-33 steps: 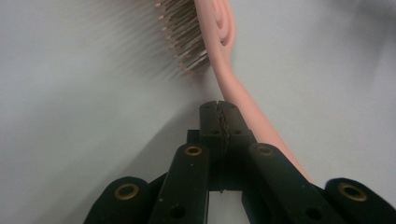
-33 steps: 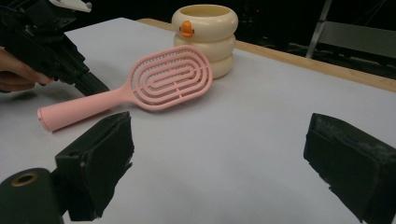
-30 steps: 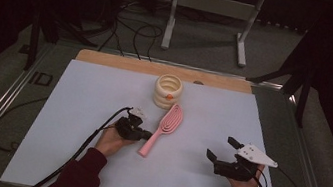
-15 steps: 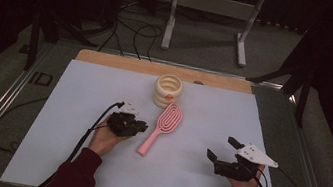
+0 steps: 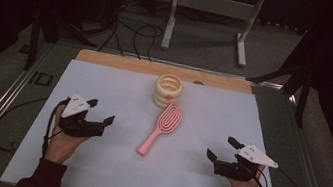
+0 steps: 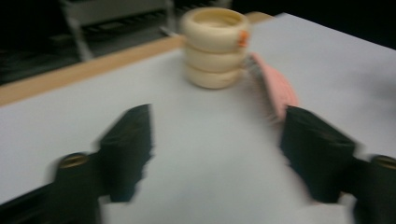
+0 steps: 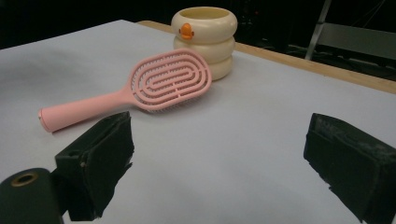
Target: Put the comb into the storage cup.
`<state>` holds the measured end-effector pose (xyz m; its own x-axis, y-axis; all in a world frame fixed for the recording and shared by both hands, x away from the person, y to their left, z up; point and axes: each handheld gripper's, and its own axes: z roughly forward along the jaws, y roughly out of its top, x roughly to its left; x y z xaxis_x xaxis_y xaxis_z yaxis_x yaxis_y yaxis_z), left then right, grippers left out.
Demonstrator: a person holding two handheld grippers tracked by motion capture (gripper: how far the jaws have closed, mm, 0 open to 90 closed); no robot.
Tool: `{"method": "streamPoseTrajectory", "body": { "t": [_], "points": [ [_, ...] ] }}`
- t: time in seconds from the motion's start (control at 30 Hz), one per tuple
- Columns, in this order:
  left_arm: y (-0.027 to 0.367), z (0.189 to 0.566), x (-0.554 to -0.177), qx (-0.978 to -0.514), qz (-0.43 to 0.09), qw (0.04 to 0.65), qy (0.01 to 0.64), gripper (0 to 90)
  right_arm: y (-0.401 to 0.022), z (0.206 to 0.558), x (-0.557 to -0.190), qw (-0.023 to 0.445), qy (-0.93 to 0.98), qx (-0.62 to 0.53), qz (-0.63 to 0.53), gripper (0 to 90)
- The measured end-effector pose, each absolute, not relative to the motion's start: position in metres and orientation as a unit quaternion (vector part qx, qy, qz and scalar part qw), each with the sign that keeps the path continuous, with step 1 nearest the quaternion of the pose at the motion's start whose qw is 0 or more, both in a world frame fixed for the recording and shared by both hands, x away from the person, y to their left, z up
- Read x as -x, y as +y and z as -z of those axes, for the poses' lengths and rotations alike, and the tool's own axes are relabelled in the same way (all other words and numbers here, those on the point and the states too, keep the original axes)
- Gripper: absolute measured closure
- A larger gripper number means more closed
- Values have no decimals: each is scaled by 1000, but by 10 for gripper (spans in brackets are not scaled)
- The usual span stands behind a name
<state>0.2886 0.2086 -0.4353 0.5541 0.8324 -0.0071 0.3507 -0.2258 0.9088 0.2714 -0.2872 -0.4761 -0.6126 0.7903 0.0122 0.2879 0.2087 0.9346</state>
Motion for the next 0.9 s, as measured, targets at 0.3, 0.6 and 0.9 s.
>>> {"method": "streamPoseTrajectory", "body": {
  "t": [0.3,0.6,0.9],
  "points": [
    [248,438,-262,-698,-309,486,426,0,-287,476,-271,246,736,-365,-514,80],
    [262,445,-249,-690,-320,471,448,0,-289,476,-270,248,736,-365,-513,80],
    [261,445,-249,-699,-318,457,448,0,-286,476,-269,246,738,-362,-513,79]
  ]
}}
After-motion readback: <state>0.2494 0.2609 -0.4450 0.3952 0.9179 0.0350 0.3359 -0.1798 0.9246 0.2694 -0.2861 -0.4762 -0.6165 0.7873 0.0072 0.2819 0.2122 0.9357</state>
